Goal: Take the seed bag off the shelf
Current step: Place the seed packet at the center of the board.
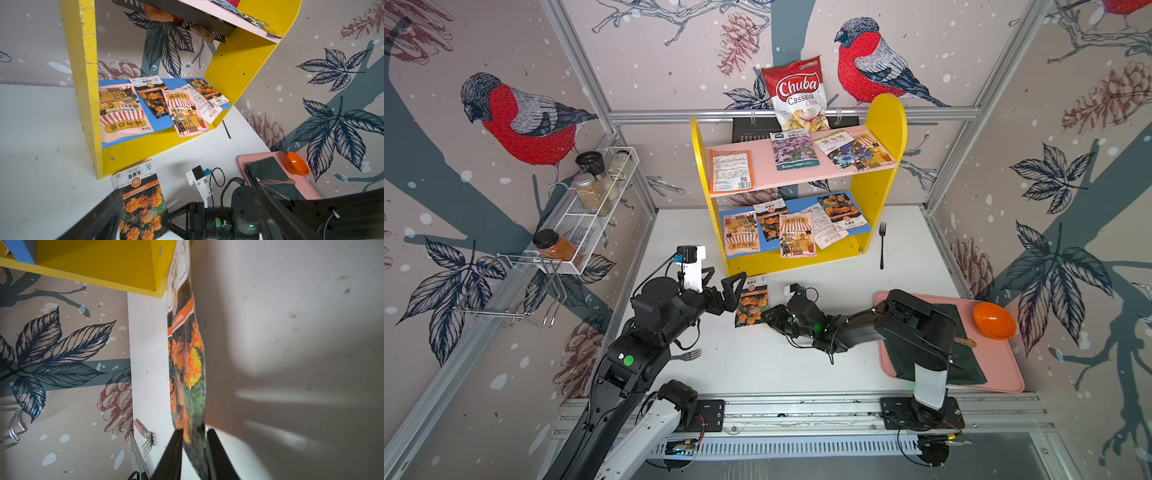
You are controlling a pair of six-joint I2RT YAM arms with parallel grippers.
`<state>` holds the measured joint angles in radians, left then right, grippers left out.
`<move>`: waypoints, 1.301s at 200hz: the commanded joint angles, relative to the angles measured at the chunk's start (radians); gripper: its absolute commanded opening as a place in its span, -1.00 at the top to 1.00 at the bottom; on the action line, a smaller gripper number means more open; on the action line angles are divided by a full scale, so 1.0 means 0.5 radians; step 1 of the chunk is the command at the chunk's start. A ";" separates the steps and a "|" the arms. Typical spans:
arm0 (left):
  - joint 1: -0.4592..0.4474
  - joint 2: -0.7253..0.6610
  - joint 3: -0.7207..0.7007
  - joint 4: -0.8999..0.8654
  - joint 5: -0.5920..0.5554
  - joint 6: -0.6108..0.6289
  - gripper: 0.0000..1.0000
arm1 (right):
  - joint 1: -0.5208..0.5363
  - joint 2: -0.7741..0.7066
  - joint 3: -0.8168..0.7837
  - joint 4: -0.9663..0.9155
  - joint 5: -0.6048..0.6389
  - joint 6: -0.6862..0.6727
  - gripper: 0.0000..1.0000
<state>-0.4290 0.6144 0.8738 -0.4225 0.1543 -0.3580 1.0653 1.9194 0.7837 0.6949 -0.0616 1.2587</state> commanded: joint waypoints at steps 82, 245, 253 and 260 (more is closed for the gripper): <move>0.005 -0.010 -0.014 0.081 -0.005 0.018 -0.97 | 0.011 -0.044 0.154 -0.445 0.149 -0.175 -0.29; 0.005 0.104 0.096 0.134 0.009 -0.035 -0.97 | 0.143 -0.559 0.375 -1.238 0.676 -0.857 -1.00; 0.005 0.114 0.103 0.149 0.010 -0.045 -0.98 | 0.143 -0.630 0.367 -1.269 0.697 -0.891 -1.00; 0.005 0.125 0.109 0.160 0.013 -0.052 -0.97 | 0.141 -0.695 0.354 -1.286 0.713 -0.917 -1.00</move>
<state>-0.4290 0.6643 0.9127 -0.3973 0.1543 -0.3676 1.1332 1.6543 0.9745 0.0898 0.2447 0.8864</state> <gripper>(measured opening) 0.988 0.998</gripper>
